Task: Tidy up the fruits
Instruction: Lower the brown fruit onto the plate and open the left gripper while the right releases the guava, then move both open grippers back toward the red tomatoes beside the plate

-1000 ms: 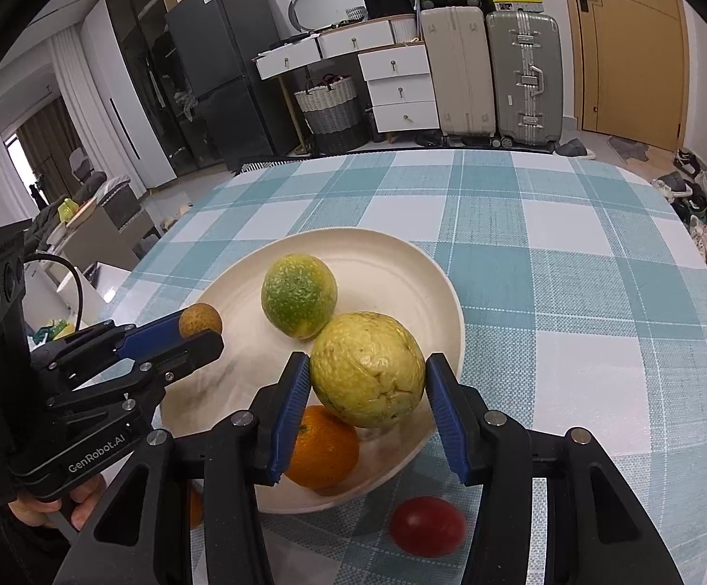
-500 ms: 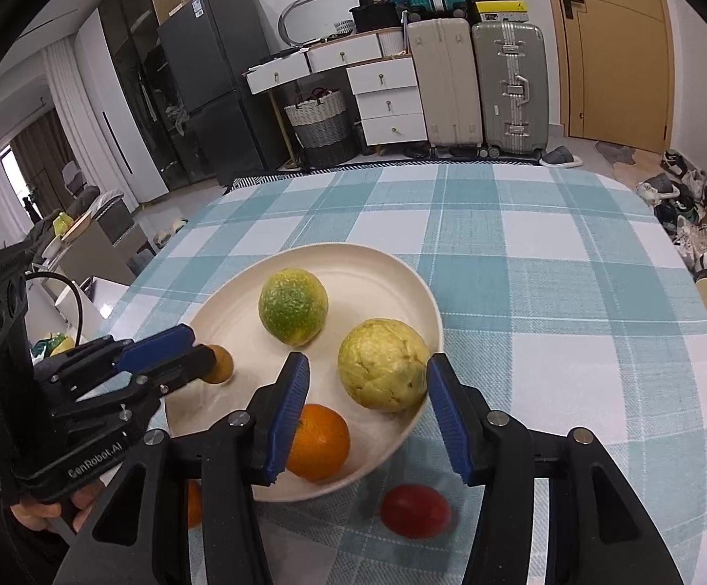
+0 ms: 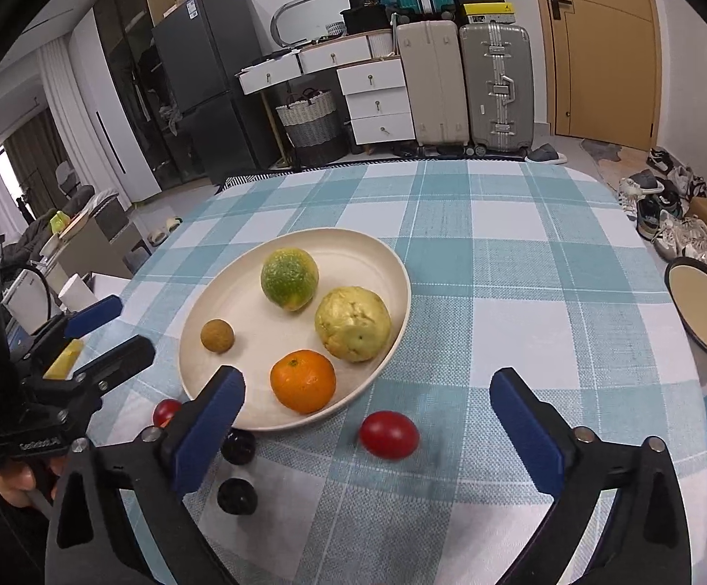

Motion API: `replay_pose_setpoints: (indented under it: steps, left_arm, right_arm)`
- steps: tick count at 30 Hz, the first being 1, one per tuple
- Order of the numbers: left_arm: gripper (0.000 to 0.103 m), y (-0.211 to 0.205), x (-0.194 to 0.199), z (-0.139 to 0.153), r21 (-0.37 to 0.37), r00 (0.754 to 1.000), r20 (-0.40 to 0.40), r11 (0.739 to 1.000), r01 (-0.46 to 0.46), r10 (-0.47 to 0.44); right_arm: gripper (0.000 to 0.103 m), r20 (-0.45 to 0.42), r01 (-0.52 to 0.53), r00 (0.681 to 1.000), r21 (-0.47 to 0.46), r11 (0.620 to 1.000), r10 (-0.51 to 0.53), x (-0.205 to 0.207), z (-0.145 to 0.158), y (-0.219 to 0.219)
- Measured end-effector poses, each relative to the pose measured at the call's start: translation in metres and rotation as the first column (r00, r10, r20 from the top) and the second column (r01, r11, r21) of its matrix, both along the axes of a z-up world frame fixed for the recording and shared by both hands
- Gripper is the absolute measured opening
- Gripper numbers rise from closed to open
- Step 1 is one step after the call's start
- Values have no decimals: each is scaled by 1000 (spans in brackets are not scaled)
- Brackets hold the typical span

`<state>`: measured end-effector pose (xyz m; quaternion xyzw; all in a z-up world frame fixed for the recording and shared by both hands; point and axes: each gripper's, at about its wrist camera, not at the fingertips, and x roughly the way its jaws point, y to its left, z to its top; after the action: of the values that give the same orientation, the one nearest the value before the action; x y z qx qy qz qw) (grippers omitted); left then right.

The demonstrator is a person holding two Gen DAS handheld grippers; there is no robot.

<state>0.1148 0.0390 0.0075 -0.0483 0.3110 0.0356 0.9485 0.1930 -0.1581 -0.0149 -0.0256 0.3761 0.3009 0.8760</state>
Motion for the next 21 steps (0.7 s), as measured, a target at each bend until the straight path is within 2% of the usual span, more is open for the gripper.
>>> replay_pose_setpoints:
  steps: [11,21]
  left_arm:
    - [102,-4,-38,6,50,1000,-5,999,1,0]
    - [102,-12,-49,0,35,999,-24,999,32,-31]
  right_arm:
    - [103,20,-12,1000,-31,999,13,-20,-1,-2]
    - [102,5,-34,999,-6,999,35,-26,-5,-6]
